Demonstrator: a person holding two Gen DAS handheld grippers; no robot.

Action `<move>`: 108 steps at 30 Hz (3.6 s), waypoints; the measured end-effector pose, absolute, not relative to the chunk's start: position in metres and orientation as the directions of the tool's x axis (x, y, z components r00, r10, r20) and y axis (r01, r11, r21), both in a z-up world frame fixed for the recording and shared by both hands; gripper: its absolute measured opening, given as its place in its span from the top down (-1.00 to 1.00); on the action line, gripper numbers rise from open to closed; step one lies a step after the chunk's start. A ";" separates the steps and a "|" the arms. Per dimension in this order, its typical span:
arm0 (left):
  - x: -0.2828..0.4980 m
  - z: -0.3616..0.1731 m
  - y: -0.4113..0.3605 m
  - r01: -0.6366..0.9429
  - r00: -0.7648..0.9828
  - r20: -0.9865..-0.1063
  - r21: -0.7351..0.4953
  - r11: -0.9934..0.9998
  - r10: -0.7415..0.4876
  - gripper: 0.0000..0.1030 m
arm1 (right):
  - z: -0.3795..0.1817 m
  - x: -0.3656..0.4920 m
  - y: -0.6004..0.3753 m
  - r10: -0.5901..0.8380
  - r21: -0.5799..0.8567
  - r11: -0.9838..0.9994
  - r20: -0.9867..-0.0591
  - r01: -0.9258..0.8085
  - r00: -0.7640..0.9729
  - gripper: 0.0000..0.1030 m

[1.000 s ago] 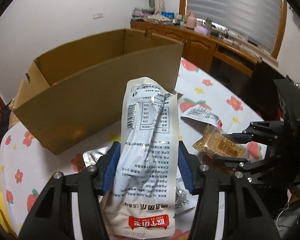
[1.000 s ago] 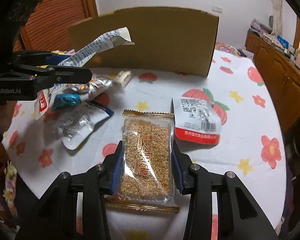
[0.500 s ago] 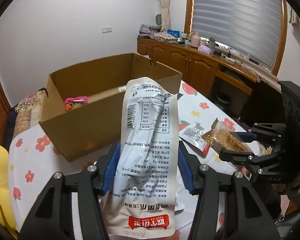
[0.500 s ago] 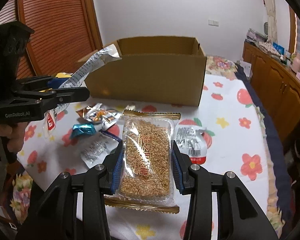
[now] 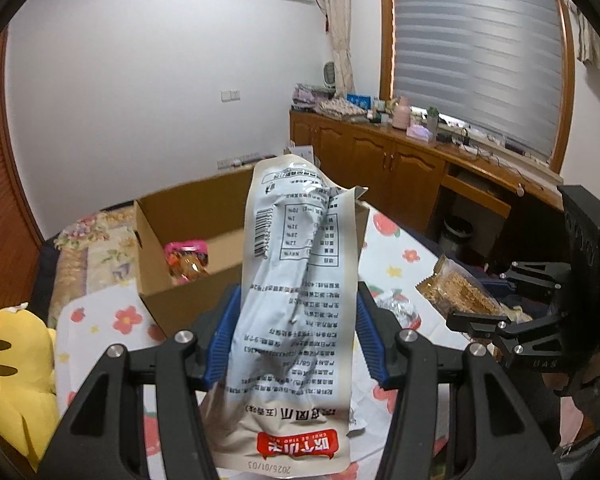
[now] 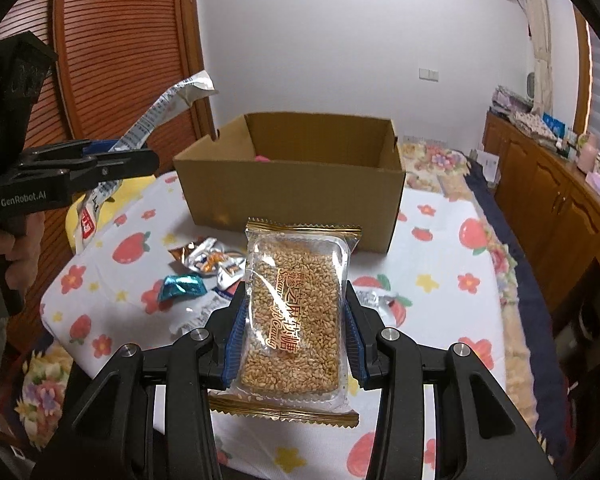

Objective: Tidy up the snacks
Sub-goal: 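Carry both packets over the box and open both tools to release them, then move the right tool back to the table over the silver sachet with red band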

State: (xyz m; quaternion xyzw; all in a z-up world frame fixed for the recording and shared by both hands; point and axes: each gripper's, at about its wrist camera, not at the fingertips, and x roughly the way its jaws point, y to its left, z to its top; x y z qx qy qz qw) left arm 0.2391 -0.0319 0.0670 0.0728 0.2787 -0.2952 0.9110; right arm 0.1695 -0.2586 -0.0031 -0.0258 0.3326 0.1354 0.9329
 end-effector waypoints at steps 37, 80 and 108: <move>0.428 0.077 -0.031 0.468 0.733 -0.509 -0.103 0.878 -0.451 -0.05 | 0.063 0.368 -0.243 0.295 -0.067 0.922 -0.515 -0.381 0.805 0.19; 0.372 0.029 -0.035 0.422 0.748 -0.562 -0.009 0.907 -0.354 -0.65 | 0.007 0.360 -0.248 0.258 0.022 0.951 -0.611 -0.309 0.749 -0.18; 0.245 -0.061 0.008 0.381 0.660 -0.676 -0.076 0.922 -0.329 -0.65 | -0.087 0.256 -0.296 0.138 0.037 0.984 -0.776 -0.174 0.616 -0.18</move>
